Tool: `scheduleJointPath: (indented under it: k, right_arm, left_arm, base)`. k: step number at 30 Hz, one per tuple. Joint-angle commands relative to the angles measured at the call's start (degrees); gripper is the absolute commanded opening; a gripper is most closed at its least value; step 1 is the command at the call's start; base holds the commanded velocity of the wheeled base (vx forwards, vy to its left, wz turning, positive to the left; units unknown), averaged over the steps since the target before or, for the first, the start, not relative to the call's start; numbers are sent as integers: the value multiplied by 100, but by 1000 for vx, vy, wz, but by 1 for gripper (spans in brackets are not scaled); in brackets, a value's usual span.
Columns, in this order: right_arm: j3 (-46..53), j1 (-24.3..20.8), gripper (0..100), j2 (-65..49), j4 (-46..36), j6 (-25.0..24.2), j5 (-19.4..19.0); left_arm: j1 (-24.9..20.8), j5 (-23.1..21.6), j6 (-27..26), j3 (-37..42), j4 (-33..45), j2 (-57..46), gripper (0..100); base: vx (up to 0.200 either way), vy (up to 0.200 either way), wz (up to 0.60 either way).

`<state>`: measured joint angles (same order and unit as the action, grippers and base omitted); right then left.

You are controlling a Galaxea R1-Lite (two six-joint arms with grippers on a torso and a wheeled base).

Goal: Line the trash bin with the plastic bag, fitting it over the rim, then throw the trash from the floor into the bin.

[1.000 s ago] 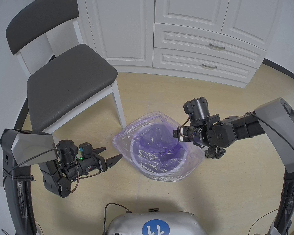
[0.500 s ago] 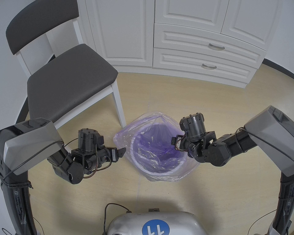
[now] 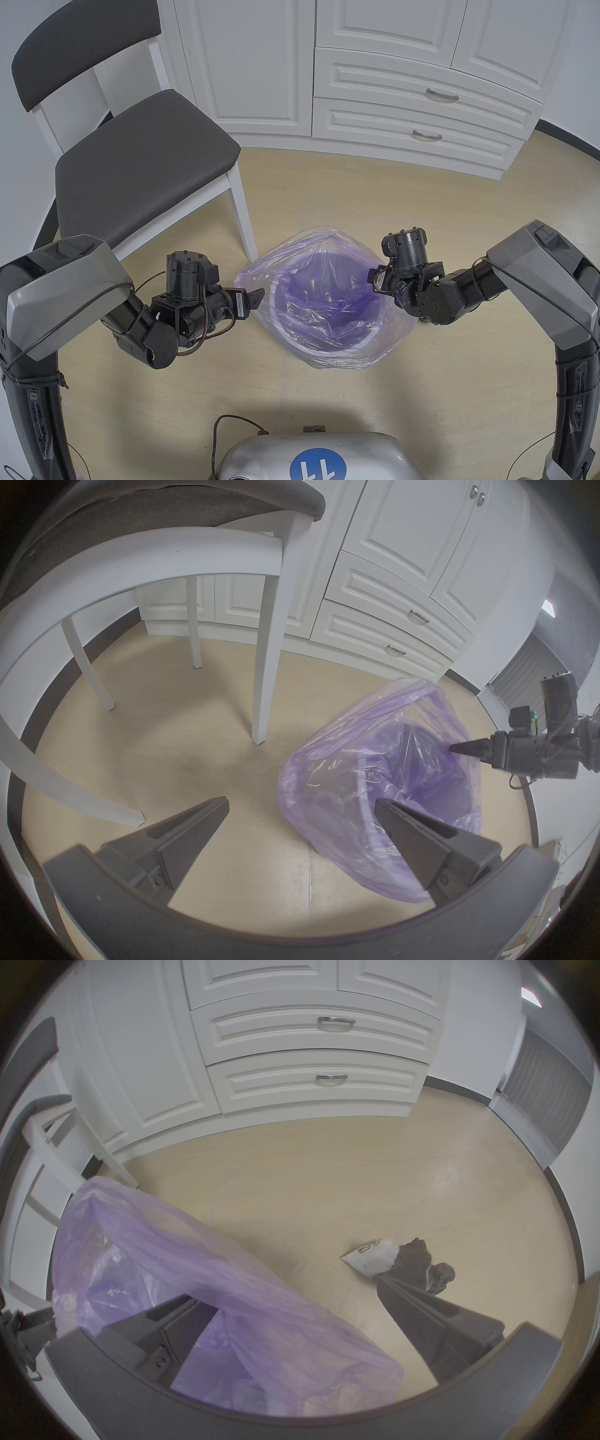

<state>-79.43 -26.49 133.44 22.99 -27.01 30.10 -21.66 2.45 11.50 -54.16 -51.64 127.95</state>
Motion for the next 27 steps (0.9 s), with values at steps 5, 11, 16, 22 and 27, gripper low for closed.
scheduleJointPath:
  k: [5,11,16,22,27]
  right_arm:
    - [-143,135,100,-46,12,-23,-30]
    - [-274,170,100,-37,4,-137,-39]
    - [-573,267,100,218,12,-278,-66]
    - [-1065,478,100,560,4,-498,-92]
    - [-1092,548,100,534,-23,-498,-92]
  left_arm:
    - [-5,1,2,-7,5,28,100]
    - [-5,1,2,-15,5,46,100]
    - [4,19,2,-103,-30,169,100]
    - [13,309,301,-508,-22,415,100]
    - [48,581,564,-982,14,652,100]
  base:
    - [0,0,0]
    - [0,0,0]
    - [0,0,0]
    - [0,0,0]
    - [0,0,0]
